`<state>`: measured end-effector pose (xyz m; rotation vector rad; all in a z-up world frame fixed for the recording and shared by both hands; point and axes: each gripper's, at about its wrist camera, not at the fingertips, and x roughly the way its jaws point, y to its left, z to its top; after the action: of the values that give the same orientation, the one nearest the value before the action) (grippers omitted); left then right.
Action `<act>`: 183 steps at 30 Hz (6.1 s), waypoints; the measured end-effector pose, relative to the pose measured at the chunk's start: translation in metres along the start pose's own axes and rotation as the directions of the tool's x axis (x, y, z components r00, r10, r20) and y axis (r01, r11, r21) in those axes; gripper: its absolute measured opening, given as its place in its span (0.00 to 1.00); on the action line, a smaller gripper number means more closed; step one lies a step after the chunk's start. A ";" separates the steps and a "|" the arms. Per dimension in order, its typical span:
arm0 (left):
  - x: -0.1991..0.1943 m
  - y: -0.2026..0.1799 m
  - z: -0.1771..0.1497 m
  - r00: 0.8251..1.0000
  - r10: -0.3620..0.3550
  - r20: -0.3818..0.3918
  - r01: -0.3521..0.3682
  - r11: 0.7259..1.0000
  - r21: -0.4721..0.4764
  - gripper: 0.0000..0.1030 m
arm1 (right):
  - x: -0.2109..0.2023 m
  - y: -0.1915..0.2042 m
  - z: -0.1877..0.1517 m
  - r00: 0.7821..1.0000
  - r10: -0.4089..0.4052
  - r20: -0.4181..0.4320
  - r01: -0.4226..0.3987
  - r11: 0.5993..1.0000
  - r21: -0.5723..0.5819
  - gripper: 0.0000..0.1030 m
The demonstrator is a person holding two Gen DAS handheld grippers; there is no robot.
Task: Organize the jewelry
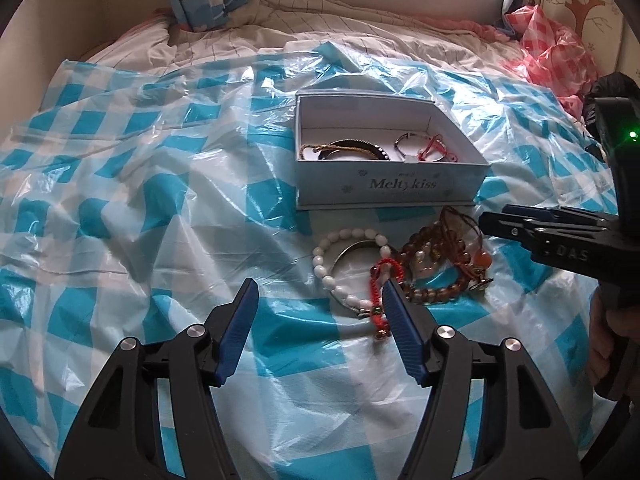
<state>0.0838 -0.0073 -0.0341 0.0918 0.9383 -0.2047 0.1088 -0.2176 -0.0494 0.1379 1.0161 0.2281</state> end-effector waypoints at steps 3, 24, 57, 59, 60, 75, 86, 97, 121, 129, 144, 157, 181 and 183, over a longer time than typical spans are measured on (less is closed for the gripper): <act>0.002 0.004 0.001 1.000 -0.006 -0.002 0.006 1.000 -0.013 0.59 | 0.008 0.002 0.001 1.000 -0.001 -0.004 0.001 1.000 0.000 0.42; 0.047 0.009 0.011 0.999 -0.034 -0.041 0.031 0.998 -0.062 0.59 | 0.019 -0.003 0.005 0.999 0.012 -0.036 -0.012 1.000 -0.007 0.05; 0.042 0.013 0.008 0.994 -0.098 -0.045 0.093 0.991 -0.098 0.27 | 0.012 -0.005 0.003 1.000 0.002 -0.028 -0.003 1.000 -0.023 0.35; 0.046 0.015 0.008 0.995 -0.087 -0.049 0.081 0.990 -0.111 0.33 | 0.017 -0.003 0.004 0.999 -0.012 -0.031 0.011 0.999 -0.036 0.35; 0.047 0.017 0.008 0.995 -0.088 -0.049 0.082 0.990 -0.114 0.34 | 0.020 -0.001 0.004 0.999 -0.025 -0.036 0.023 0.999 -0.049 0.35; 0.019 0.001 0.013 0.994 -0.105 -0.004 0.105 0.994 0.006 0.06 | 0.009 0.003 0.001 0.994 -0.105 -0.021 0.099 0.976 -0.193 0.02; 0.019 0.009 0.002 0.996 -0.084 -0.037 0.083 0.996 -0.009 0.07 | 0.000 -0.018 -0.001 0.993 -0.112 -0.045 0.104 0.985 -0.140 0.03; 0.034 0.016 0.002 0.995 -0.075 -0.066 0.072 0.996 -0.046 0.18 | 0.013 -0.015 -0.001 0.988 -0.139 -0.060 0.128 0.978 -0.164 0.44; 0.041 0.009 -0.002 0.994 -0.076 -0.078 0.073 0.997 -0.037 0.25 | 0.017 -0.011 -0.004 0.987 -0.147 -0.067 0.131 0.972 -0.196 0.21; 0.041 0.009 -0.002 0.994 -0.075 -0.078 0.073 0.997 -0.036 0.25 | 0.018 -0.011 -0.005 0.987 -0.142 -0.071 0.126 0.973 -0.194 0.21; 0.028 0.008 0.003 0.995 -0.092 -0.046 0.091 0.996 -0.026 0.07 | 0.010 -0.018 -0.002 0.995 -0.075 -0.069 0.066 0.989 -0.131 0.10; 0.022 0.013 0.007 0.993 -0.118 -0.024 0.116 0.992 -0.051 0.07 | -0.002 -0.019 0.002 0.998 -0.042 -0.040 0.038 0.994 -0.098 0.10; 0.040 0.015 0.000 0.994 -0.081 -0.076 0.077 0.995 -0.055 0.07 | 0.015 -0.014 -0.009 0.993 -0.094 -0.077 0.081 0.983 -0.162 0.06; 0.036 0.013 0.001 0.994 -0.085 -0.066 0.082 0.995 -0.050 0.07 | 0.012 -0.020 -0.008 0.995 -0.052 -0.082 0.043 0.992 -0.115 0.05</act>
<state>0.1079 0.0006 -0.0623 0.0165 1.0156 -0.2577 0.1107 -0.2344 -0.0674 0.0009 1.0868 0.2490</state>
